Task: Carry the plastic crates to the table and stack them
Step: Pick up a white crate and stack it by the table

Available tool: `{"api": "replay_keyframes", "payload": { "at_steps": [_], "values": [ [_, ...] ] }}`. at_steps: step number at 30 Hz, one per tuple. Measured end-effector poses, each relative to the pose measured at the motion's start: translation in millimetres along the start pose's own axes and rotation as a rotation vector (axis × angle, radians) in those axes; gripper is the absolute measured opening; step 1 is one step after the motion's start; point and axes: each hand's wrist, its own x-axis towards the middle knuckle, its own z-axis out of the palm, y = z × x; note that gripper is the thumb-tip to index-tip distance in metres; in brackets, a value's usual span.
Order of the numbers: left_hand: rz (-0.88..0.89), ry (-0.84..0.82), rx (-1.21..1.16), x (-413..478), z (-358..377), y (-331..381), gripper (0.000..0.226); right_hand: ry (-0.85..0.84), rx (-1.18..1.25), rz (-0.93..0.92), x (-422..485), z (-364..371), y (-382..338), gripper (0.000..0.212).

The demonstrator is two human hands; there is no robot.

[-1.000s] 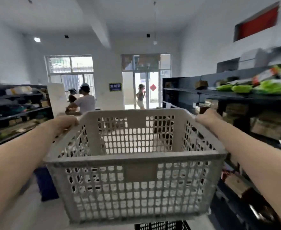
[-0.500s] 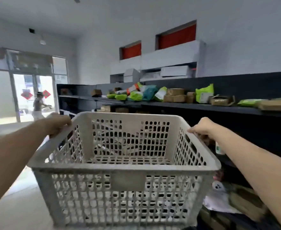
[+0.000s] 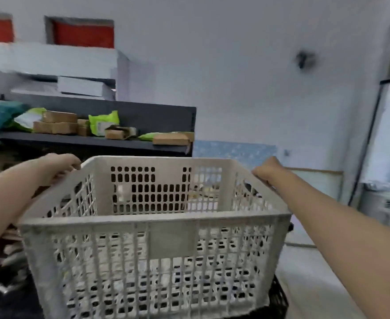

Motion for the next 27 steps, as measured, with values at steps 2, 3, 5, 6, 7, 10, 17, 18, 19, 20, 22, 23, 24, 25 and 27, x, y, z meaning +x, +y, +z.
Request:
{"api": "replay_keyframes", "payload": {
  "at_steps": [2,3,5,6,7,10,17,18,19,20,22,23,24,25,27],
  "values": [
    [-0.012,-0.056,0.000,18,47,14,0.019,0.040,-0.031,0.070,9,-24,30,0.033],
    [-0.006,-0.127,-0.020,26,75,26,0.016,0.075,-0.021,0.113,14,-40,50,0.034],
    [0.018,-0.224,-0.074,33,130,50,0.013,0.151,0.009,0.212,22,-64,88,0.022],
    [0.030,-0.280,-0.078,37,151,61,0.014,0.167,-0.011,0.248,24,-71,102,0.019],
    [0.041,-0.348,-0.095,38,175,74,0.015,0.181,-0.036,0.282,27,-80,118,0.026],
    [0.102,-0.479,-0.123,56,241,105,0.013,0.216,-0.035,0.392,38,-99,153,0.062],
    [0.237,-0.609,-0.039,101,357,164,0.023,0.363,-0.032,0.534,92,-125,203,0.066],
    [0.243,-0.608,-0.034,109,371,171,0.023,0.382,-0.035,0.536,101,-126,206,0.064],
    [0.249,-0.609,-0.036,117,387,179,0.022,0.408,-0.033,0.531,111,-126,212,0.060],
    [0.256,-0.633,-0.036,124,403,188,0.021,0.422,-0.039,0.542,118,-125,214,0.056],
    [0.263,-0.631,-0.009,138,433,200,0.023,0.442,-0.032,0.564,133,-121,217,0.058],
    [0.277,-0.624,0.020,145,444,205,0.026,0.452,-0.017,0.567,142,-120,223,0.062],
    [0.278,-0.635,0.039,151,454,209,0.028,0.448,-0.010,0.586,149,-119,224,0.065],
    [0.278,-0.635,0.049,159,468,213,0.029,0.433,-0.015,0.608,161,-118,233,0.066],
    [0.244,-0.637,0.055,173,494,222,0.031,0.429,-0.008,0.611,184,-116,249,0.064]
  ]
}}
